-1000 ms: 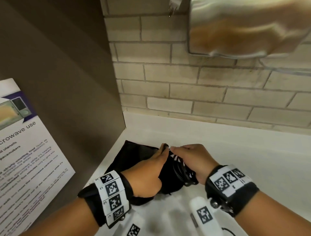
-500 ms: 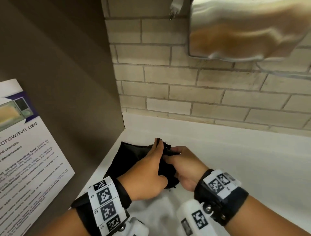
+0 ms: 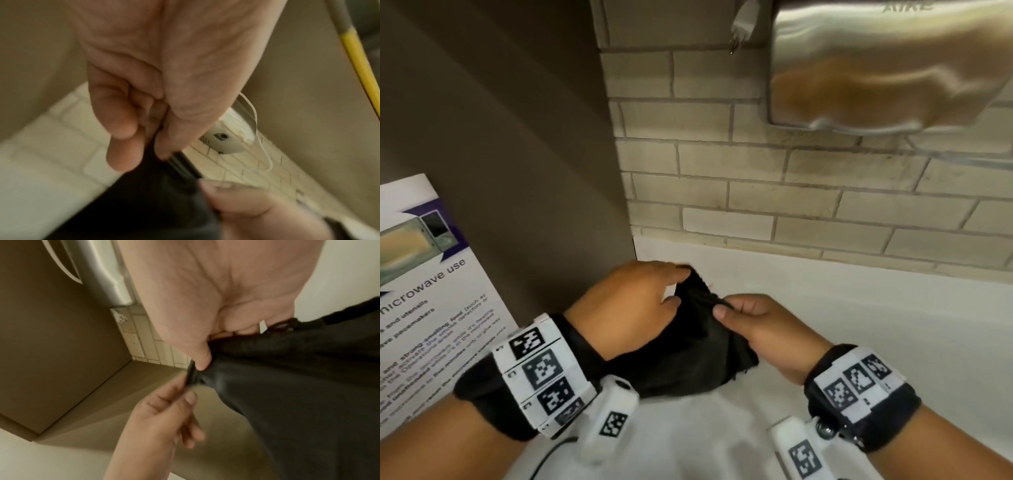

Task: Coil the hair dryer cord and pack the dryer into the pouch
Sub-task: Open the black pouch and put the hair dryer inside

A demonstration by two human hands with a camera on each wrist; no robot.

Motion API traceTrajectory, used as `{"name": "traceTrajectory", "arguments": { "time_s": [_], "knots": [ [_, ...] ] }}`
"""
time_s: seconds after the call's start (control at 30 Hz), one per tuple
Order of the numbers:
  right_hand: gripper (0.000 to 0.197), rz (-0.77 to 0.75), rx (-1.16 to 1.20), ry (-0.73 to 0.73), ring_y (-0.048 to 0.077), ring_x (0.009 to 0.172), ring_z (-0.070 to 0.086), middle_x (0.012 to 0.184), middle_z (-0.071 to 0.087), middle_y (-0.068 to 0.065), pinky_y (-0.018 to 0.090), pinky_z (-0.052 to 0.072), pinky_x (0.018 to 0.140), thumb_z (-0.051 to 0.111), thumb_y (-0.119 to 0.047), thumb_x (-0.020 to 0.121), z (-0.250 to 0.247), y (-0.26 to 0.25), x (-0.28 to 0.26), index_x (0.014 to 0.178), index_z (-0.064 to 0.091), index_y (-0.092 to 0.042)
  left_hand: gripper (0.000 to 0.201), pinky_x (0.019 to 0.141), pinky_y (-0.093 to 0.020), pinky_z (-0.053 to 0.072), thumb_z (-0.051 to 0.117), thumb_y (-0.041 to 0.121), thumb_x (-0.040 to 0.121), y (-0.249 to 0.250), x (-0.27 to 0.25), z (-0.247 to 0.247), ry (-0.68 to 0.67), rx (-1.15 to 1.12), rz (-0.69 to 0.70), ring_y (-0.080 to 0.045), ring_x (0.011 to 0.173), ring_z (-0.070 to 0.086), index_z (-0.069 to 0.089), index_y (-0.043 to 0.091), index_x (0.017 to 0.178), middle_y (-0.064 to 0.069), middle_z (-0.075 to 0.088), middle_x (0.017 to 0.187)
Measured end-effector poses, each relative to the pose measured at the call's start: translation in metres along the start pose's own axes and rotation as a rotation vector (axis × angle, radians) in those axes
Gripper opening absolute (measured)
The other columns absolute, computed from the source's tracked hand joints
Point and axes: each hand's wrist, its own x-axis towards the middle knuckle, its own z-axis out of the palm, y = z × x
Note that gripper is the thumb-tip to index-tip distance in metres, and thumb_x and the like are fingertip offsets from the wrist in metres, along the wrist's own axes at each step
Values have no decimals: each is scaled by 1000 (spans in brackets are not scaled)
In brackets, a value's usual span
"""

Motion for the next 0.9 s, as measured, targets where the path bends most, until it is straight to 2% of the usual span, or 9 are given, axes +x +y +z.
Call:
{"name": "traceTrajectory", "arguments": {
  "time_s": [0.1, 0.17, 0.3, 0.4, 0.53, 0.67, 0.77, 0.83, 0.9],
  "knots": [
    [27, -88, -197, -38, 14, 69, 57, 75, 63, 4, 28, 45, 68, 52, -20, 103, -12, -21, 9, 86, 69, -6, 22, 72, -27, 44, 62, 45, 89, -13, 3, -9, 36, 169, 268, -10, 86, 55, 69, 25, 83, 10, 69, 94],
    [26, -152, -270, -54, 5, 61, 53, 67, 61, -6, 20, 42, 61, 51, -16, 104, -16, -39, 14, 84, 67, -9, 24, 80, -26, 44, 63, 44, 88, -15, 9, -10, 43, 25, 437, -11, 95, 52, 63, 24, 74, 13, 66, 95],
    [27, -241, -371, -110, 10, 67, 53, 73, 59, 1, 23, 44, 65, 48, -18, 105, -29, -70, 12, 89, 65, -4, 27, 70, -30, 46, 62, 45, 87, -12, 15, -22, -208, -422, 336, -7, 76, 56, 56, 26, 69, 6, 58, 75],
    [29, -302, -458, -146, 20, 73, 52, 77, 58, 16, 34, 44, 72, 47, -24, 105, -35, -84, -2, 89, 64, -6, 27, 69, -36, 54, 60, 53, 86, -18, 16, -26, -383, -218, 214, -10, 70, 63, 58, 30, 74, 3, 67, 76],
    [26, -315, -593, -96, 22, 78, 65, 82, 69, 8, 32, 51, 76, 50, -28, 102, -44, -89, -26, 87, 69, -17, 26, 63, -16, 41, 55, 51, 93, -35, 9, -32, -292, 81, 135, -2, 71, 57, 55, 37, 72, 11, 61, 78],
    [20, -247, -870, 39, 7, 83, 63, 84, 67, -11, 25, 50, 74, 56, -41, 94, -50, -82, -40, 82, 68, -32, 35, 73, -32, 46, 53, 52, 93, -63, -7, -33, -193, 100, 101, -7, 75, 55, 62, 23, 74, 7, 56, 82],
    [19, -219, -953, 90, 3, 79, 61, 84, 67, -12, 18, 47, 66, 57, -47, 92, -43, -77, -45, 82, 67, -34, 30, 75, -29, 48, 54, 48, 92, -70, -23, -36, -118, 1, 61, -8, 79, 58, 66, 25, 78, 9, 54, 92],
    [16, -241, -868, 135, 6, 73, 64, 81, 71, -9, 22, 50, 65, 61, -43, 90, -39, -78, -47, 82, 69, -31, 22, 75, -29, 55, 55, 42, 92, -73, -35, -40, -41, -189, 21, -9, 82, 64, 70, 26, 87, 10, 58, 97],
    [10, -251, -685, 107, 11, 75, 69, 81, 74, -4, 33, 55, 72, 68, -35, 87, -34, -81, -51, 84, 74, -28, 21, 73, -42, 61, 54, 40, 95, -75, -47, -45, 0, -370, -32, -17, 79, 71, 69, 27, 91, 5, 66, 93]
  ]
}}
